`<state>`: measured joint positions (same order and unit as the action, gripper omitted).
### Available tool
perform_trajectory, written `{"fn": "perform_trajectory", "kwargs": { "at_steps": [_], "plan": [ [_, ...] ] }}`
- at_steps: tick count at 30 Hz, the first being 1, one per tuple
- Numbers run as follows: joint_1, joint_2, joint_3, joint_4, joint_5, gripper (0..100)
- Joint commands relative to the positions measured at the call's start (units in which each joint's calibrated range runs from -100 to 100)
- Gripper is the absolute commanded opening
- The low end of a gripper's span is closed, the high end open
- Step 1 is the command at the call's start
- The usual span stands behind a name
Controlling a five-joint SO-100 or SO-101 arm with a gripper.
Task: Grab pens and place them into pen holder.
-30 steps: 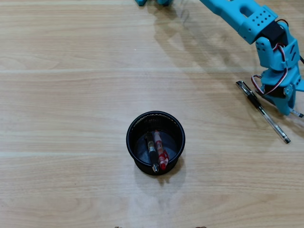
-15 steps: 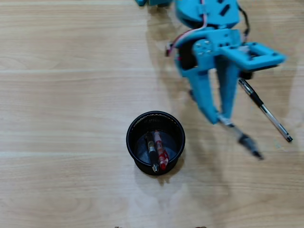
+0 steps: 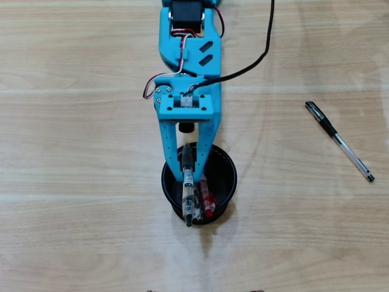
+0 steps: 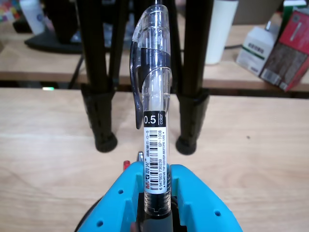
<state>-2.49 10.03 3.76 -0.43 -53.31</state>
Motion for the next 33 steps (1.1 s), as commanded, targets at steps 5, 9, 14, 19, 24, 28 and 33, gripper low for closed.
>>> {"fn": "perform_trajectory", "kwargs": {
  "at_steps": [5, 9, 14, 19, 24, 28, 33],
  "plan": [
    [-1.3, -3.5, 0.6, -3.8, -2.4, 2],
    [-2.0, -3.4, 0.6, -5.1, -3.7, 2],
    [-2.1, 0.9, 0.7, -12.9, -5.8, 2],
    [-2.1, 3.6, 0.7, -14.6, -6.2, 4],
    [-2.0, 4.5, 0.6, -14.6, -6.0, 6],
    [-1.9, 4.5, 0.4, -14.6, -5.8, 7],
    [-1.8, 4.5, 0.1, -14.7, -5.8, 8]
  ]
}}
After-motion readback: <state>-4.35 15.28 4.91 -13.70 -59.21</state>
